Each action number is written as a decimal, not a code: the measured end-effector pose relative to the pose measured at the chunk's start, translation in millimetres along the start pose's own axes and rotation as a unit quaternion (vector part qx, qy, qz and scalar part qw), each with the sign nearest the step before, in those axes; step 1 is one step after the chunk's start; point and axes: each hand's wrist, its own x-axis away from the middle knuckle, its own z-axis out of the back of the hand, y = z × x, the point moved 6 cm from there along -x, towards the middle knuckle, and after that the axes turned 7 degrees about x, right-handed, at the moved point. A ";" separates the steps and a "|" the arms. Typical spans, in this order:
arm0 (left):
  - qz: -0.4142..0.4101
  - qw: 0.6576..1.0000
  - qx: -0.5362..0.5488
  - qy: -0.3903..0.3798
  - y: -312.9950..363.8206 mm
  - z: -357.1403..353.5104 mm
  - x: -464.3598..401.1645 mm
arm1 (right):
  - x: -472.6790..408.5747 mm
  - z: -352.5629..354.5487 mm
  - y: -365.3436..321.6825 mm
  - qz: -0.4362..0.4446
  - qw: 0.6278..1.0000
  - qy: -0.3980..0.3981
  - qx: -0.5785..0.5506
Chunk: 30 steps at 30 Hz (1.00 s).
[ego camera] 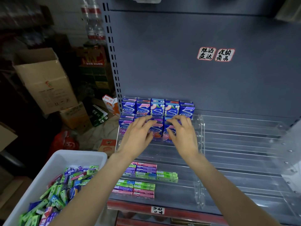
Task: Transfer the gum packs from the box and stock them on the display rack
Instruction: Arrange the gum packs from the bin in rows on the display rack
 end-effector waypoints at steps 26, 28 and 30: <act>0.301 0.900 0.228 -0.218 -319.3 4.8 237.4 | 135.9 -238.5 -253.4 -0.180 0.867 -0.448 -0.127; 0.291 0.889 0.227 -0.270 -319.7 -14.6 246.3 | 154.8 -247.5 -252.8 -0.206 0.843 -0.478 -0.135; 0.277 0.879 0.229 -0.313 -317.4 -30.1 254.0 | 168.2 -251.2 -254.1 -0.221 0.826 -0.493 -0.159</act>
